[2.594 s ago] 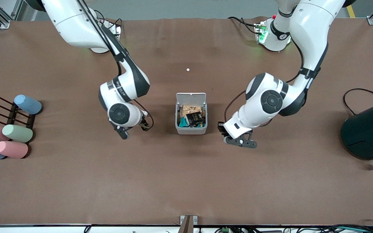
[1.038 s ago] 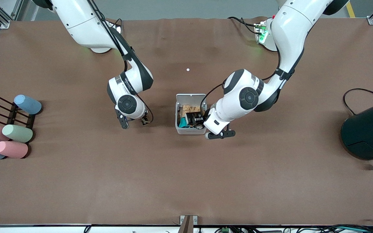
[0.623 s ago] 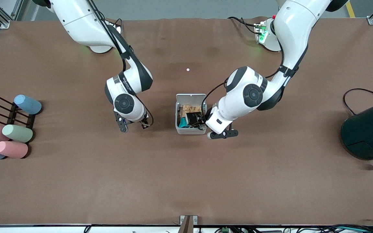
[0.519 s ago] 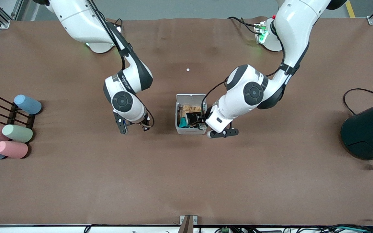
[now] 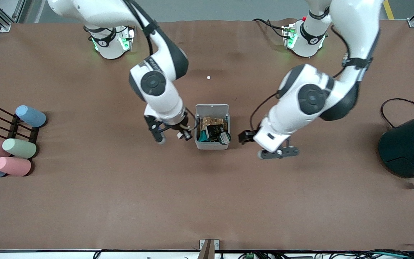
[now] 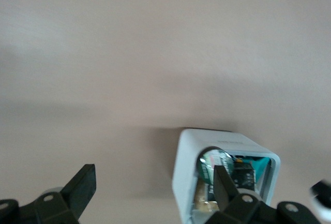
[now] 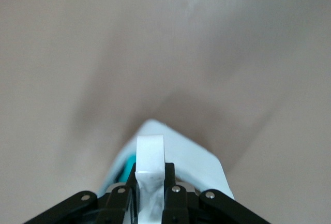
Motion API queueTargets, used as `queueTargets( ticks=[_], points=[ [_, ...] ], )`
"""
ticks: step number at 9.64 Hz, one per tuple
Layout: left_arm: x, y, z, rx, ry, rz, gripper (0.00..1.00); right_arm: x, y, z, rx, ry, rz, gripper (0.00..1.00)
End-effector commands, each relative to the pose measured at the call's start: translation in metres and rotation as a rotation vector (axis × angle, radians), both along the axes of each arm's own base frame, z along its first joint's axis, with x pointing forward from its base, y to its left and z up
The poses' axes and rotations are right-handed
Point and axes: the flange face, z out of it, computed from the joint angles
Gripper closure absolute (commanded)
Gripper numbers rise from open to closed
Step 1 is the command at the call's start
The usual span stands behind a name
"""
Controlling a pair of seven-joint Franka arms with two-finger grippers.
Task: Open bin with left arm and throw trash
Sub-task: 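Carry the white clip over the bin while the left gripper withdraws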
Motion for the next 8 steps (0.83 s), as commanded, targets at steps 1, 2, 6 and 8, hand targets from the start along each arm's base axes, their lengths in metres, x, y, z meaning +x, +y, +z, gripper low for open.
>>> queueTargets(
  ticks=[1, 2, 6, 8],
  points=[
    [0.004, 0.057, 0.049, 0.05, -0.003, 0.028, 0.0, -0.031, 0.035, -0.002, 0.019, 0.028, 0.039, 0.99],
    [0.003, 0.081, 0.069, 0.067, -0.008, -0.015, 0.0, -0.038, 0.042, -0.003, 0.019, 0.033, 0.036, 0.98],
    [-0.048, 0.156, 0.175, 0.167, -0.022, -0.125, 0.0, -0.041, 0.044, -0.005, 0.015, 0.041, 0.012, 0.23],
    [-0.075, 0.196, 0.197, 0.197, -0.028, -0.169, 0.0, -0.034, 0.038, -0.002, 0.021, 0.036, 0.005, 0.22]
  ],
)
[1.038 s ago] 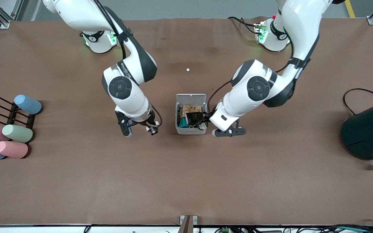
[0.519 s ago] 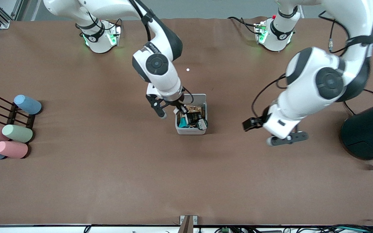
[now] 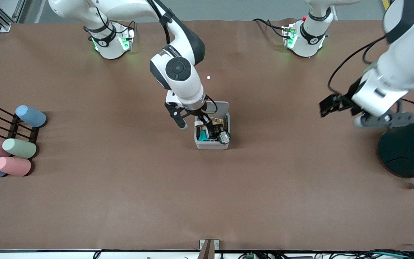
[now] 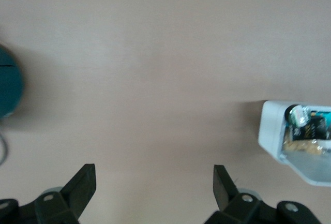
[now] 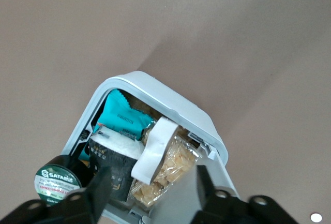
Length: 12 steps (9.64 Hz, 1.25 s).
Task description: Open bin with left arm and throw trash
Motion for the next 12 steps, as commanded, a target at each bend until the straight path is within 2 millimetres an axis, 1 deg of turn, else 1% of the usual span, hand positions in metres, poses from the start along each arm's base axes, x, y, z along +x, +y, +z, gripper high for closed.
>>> queueTargets(
  ticks=[1, 2, 3, 4, 5, 6, 7, 8, 9, 10, 11, 12],
  points=[
    [-0.032, 0.025, 0.006, 0.035, 0.003, -0.04, 0.0, 0.005, -0.007, 0.007, 0.008, 0.017, -0.031, 0.22],
    [-0.035, 0.037, 0.014, 0.027, -0.009, -0.004, 0.0, 0.016, -0.021, 0.024, -0.006, 0.035, -0.043, 0.22],
    [-0.034, 0.044, 0.016, 0.015, -0.013, 0.004, 0.0, 0.035, -0.049, 0.053, -0.016, 0.053, -0.068, 0.22],
    [-0.042, 0.059, 0.025, -0.008, -0.023, 0.023, 0.0, 0.054, -0.082, 0.079, -0.012, 0.046, -0.082, 0.19],
    [-0.054, 0.057, 0.023, -0.007, -0.015, 0.014, 0.0, 0.071, -0.123, 0.102, -0.008, 0.035, -0.08, 0.18],
    [-0.055, 0.058, 0.025, -0.004, -0.017, 0.017, 0.0, 0.081, -0.166, 0.123, -0.022, 0.049, -0.045, 0.18],
    [-0.044, 0.062, 0.017, 0.003, -0.007, 0.026, 0.0, 0.088, -0.215, 0.141, -0.041, 0.075, -0.02, 0.18],
    [-0.041, 0.063, 0.017, 0.006, -0.006, 0.027, 0.0, 0.096, -0.277, 0.162, -0.044, 0.074, 0.048, 0.18],
    [-0.039, 0.059, 0.019, 0.01, -0.013, 0.022, 0.0, 0.095, -0.341, 0.189, -0.039, 0.078, 0.172, 0.17],
    [-0.039, 0.057, 0.021, 0.014, -0.018, 0.016, 0.0, 0.083, -0.392, 0.215, -0.027, 0.072, 0.33, 0.08],
    [-0.039, 0.055, 0.021, 0.014, -0.02, 0.013, 0.0, 0.069, -0.435, 0.241, -0.017, 0.046, 0.499, 0.01],
    [-0.039, 0.055, 0.021, 0.012, -0.018, 0.015, 0.0, 0.053, -0.469, 0.261, -0.007, 0.038, 0.592, 0.01]
  ],
)
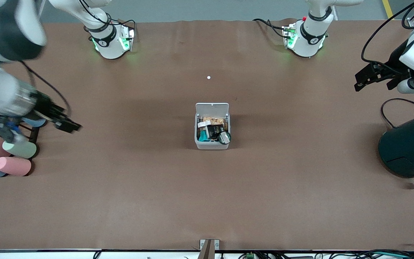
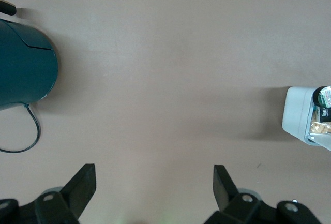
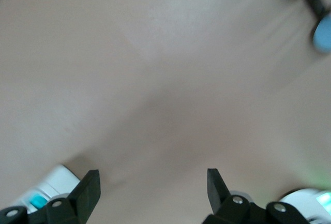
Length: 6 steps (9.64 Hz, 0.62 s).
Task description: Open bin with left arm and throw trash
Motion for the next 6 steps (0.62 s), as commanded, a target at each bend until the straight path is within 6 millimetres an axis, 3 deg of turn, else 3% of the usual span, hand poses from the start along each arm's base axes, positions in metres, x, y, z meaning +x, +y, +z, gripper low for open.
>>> queueTargets(
  ticks=[1, 2, 3, 6],
  points=[
    [0.001, 0.0, 0.004, 0.006, -0.012, -0.006, 0.0, -0.042, -0.042, 0.041, 0.032, -0.032, 0.303, 0.0],
    [0.003, 0.001, 0.002, 0.006, -0.009, -0.004, 0.0, -0.061, -0.065, 0.058, 0.048, -0.034, 0.444, 0.0],
    [0.004, 0.006, 0.001, 0.003, -0.006, 0.002, 0.0, -0.069, -0.083, 0.06, 0.083, -0.027, 0.596, 0.0],
    [0.022, 0.011, 0.005, 0.003, -0.024, 0.009, 0.0, -0.067, -0.078, 0.098, 0.039, -0.111, 0.686, 0.0]
  ],
)
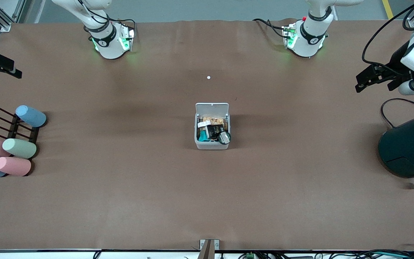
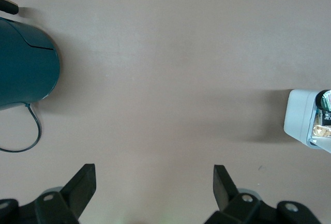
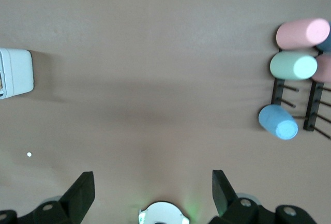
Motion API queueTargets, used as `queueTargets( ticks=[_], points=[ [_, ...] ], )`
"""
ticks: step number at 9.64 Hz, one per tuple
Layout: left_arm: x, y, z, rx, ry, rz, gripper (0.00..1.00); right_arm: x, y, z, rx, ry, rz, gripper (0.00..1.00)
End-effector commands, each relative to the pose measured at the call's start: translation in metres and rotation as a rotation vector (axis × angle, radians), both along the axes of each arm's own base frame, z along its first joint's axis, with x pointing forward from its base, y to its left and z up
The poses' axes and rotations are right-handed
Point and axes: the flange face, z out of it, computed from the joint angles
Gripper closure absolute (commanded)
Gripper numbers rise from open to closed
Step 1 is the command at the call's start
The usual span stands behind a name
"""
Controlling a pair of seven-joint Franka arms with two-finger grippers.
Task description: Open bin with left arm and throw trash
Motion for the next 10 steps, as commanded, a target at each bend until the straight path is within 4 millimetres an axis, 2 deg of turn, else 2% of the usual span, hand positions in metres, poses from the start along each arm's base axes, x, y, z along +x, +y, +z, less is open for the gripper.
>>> queueTargets(
  ticks=[1, 2, 3, 4, 10],
  points=[
    [0.018, 0.001, 0.006, 0.004, -0.02, -0.011, 0.0, 0.001, 0.007, 0.014, -0.05, -0.03, 0.001, 0.0],
    [0.017, 0.001, 0.004, 0.003, -0.015, -0.013, 0.0, 0.003, 0.022, 0.015, -0.084, -0.035, -0.102, 0.0],
    [0.016, 0.001, 0.004, 0.003, -0.012, -0.012, 0.0, 0.008, 0.037, 0.015, -0.087, -0.058, -0.134, 0.0],
    [0.017, 0.002, 0.003, 0.003, -0.017, -0.011, 0.0, 0.008, 0.043, 0.014, -0.087, -0.055, -0.125, 0.0],
    [0.02, 0.005, -0.001, 0.007, -0.006, -0.025, 0.0, 0.008, 0.041, 0.012, -0.107, -0.055, -0.099, 0.0]
  ],
)
